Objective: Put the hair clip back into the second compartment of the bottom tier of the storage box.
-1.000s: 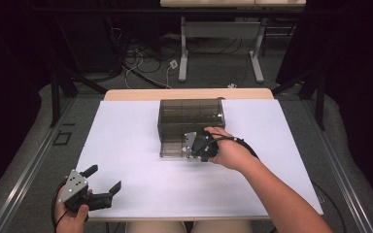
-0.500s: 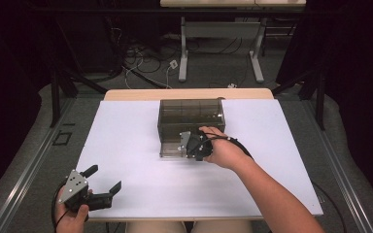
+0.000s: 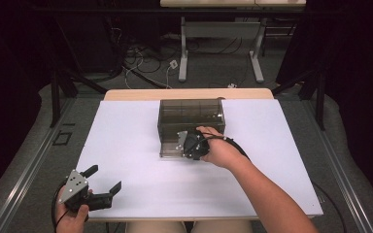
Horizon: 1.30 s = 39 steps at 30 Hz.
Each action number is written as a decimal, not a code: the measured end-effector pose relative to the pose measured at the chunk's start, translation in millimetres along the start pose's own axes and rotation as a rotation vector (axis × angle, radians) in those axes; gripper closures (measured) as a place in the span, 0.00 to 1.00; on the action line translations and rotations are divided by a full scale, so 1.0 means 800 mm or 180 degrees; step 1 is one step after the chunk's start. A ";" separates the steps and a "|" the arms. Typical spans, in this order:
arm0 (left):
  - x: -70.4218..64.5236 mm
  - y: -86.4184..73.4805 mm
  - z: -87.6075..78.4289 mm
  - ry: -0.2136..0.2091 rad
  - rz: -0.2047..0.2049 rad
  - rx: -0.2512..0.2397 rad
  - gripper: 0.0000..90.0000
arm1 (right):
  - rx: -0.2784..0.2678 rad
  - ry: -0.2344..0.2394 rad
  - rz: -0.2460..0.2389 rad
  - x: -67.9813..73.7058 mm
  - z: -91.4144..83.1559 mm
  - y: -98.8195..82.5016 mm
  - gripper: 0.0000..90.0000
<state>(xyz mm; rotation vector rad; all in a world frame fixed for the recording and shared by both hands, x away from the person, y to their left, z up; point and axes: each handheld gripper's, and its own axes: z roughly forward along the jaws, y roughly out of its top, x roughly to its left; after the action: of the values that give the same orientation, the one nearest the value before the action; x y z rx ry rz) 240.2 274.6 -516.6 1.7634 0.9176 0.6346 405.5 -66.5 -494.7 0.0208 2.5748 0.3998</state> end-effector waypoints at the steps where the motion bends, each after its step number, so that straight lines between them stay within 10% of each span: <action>1: 0.000 0.000 0.000 -0.0001 0.0010 0.0007 0.01 | -0.0019 0.0009 -0.0002 0.000 0.001 0.000 0.48; 39: 0.000 -0.001 0.001 0.0003 0.0006 -0.0013 0.01 | -0.0132 -0.0082 0.0160 -0.003 -0.009 -0.002 0.36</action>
<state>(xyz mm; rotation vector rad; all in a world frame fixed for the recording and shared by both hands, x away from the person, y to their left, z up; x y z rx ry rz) 240.4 274.1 -517.3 1.7606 0.9147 0.6382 403.8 -69.9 -487.9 0.0755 2.5443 0.4684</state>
